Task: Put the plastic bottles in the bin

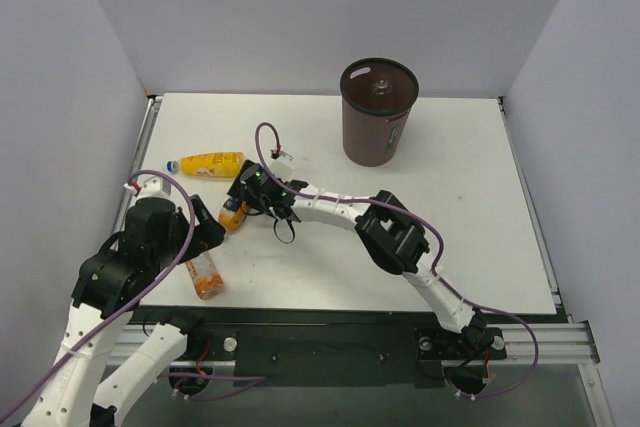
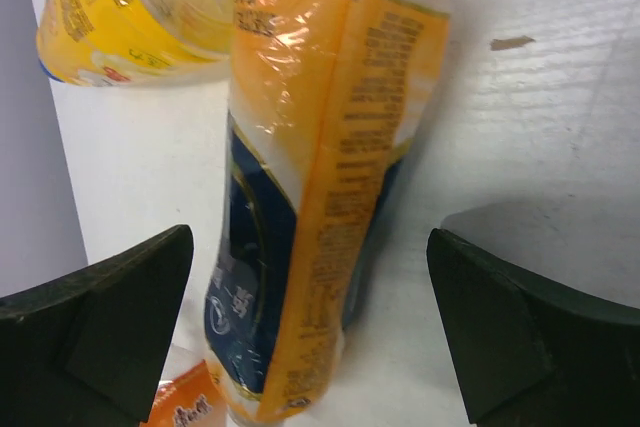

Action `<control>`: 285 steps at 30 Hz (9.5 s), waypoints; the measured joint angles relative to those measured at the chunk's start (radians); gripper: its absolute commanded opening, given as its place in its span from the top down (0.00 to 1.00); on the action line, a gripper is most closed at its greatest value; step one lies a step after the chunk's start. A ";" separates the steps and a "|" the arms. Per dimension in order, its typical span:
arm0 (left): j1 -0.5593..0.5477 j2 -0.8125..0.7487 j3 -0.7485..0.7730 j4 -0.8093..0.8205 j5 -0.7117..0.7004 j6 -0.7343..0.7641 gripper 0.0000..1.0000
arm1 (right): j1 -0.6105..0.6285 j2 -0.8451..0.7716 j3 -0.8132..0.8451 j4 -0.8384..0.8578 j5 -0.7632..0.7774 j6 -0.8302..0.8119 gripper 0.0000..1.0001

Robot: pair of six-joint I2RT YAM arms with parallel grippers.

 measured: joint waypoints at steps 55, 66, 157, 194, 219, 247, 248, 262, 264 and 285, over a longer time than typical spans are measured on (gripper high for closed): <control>0.007 -0.046 -0.050 -0.024 0.015 -0.040 0.03 | -0.486 -0.133 0.383 0.273 0.635 -1.430 0.02; 0.010 0.054 -0.051 -0.078 -0.138 -0.193 0.03 | -0.502 -0.267 0.170 0.199 0.619 -1.335 0.00; -0.016 0.249 -0.319 0.814 0.763 0.008 0.07 | -0.221 -0.710 -0.401 -0.037 -0.494 -0.381 1.00; -0.050 -0.017 -0.280 0.292 0.204 -0.031 0.03 | -0.549 -0.389 0.276 0.175 0.455 -1.116 0.05; 0.439 0.581 0.089 0.417 0.253 -0.147 0.03 | -0.507 -1.022 -0.463 0.148 0.343 -0.855 0.00; 0.462 1.157 0.167 0.796 0.251 -0.630 0.03 | -0.345 -1.438 -0.890 -0.179 0.342 -0.657 0.02; 0.454 1.185 0.175 0.795 0.250 -0.640 0.03 | -0.345 -1.450 -0.900 -0.187 0.345 -0.649 0.02; 0.297 1.258 0.236 0.743 0.314 -0.441 0.93 | -0.332 -1.517 -0.895 -0.372 0.349 -0.618 0.03; 0.256 1.189 0.186 0.740 0.349 -0.360 0.93 | -0.332 -1.517 -0.873 -0.386 0.350 -0.623 0.03; -0.311 0.311 -0.461 1.025 0.797 -0.091 1.00 | -0.308 -1.292 -0.670 -0.409 -0.029 -0.597 0.06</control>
